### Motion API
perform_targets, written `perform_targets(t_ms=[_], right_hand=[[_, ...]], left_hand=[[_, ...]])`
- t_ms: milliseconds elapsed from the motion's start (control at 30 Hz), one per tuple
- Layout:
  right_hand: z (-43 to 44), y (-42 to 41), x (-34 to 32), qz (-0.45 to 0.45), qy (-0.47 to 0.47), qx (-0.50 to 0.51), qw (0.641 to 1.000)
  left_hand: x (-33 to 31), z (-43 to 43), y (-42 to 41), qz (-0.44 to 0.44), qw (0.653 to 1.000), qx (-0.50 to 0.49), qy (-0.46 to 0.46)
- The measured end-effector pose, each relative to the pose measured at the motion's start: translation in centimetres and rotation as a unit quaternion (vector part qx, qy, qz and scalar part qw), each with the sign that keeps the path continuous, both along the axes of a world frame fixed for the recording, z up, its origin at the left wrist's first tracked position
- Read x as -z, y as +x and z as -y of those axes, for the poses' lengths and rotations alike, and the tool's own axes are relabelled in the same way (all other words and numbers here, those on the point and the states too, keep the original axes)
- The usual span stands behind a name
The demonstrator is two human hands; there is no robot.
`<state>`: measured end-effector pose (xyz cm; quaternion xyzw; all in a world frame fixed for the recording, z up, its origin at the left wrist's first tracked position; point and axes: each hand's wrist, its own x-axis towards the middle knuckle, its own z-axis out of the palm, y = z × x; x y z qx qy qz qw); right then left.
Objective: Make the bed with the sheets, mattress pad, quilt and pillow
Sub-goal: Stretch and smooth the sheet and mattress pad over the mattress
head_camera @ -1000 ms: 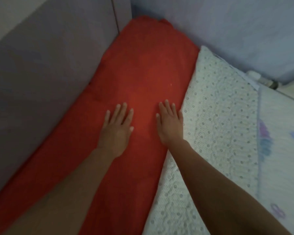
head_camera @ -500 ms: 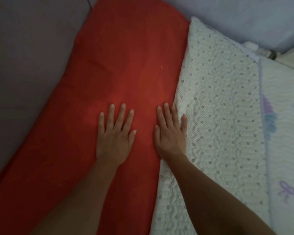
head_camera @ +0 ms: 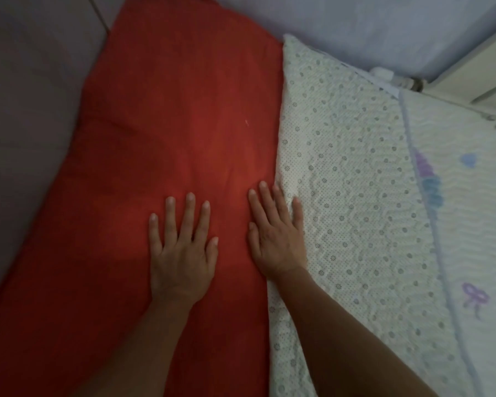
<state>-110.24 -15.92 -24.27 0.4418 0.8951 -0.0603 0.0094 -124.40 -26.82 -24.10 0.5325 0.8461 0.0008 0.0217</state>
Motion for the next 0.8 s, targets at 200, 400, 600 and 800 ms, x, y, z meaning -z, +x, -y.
perform_targets(t_ms=[200, 400, 600, 800], right_hand=[[0.0, 0.2, 0.0, -0.005, 0.010, 0.001, 1.000], [0.0, 0.3, 0.4, -0.023, 0.016, -0.006, 1.000], [-0.2, 0.3, 0.5, -0.052, 0.015, -0.011, 0.998], [-0.7, 0.6, 0.6, -0.066, 0.030, -0.035, 0.997]], left_hand=[[0.2, 0.0, 0.2, 0.003, 1.000, 0.001, 0.004], [-0.1, 0.1, 0.2, -0.027, 1.000, 0.005, 0.004], [-0.7, 0.1, 0.3, -0.053, 0.999, 0.005, -0.007], [-0.3, 4.4, 4.5, -0.007, 1.000, 0.020, 0.018]])
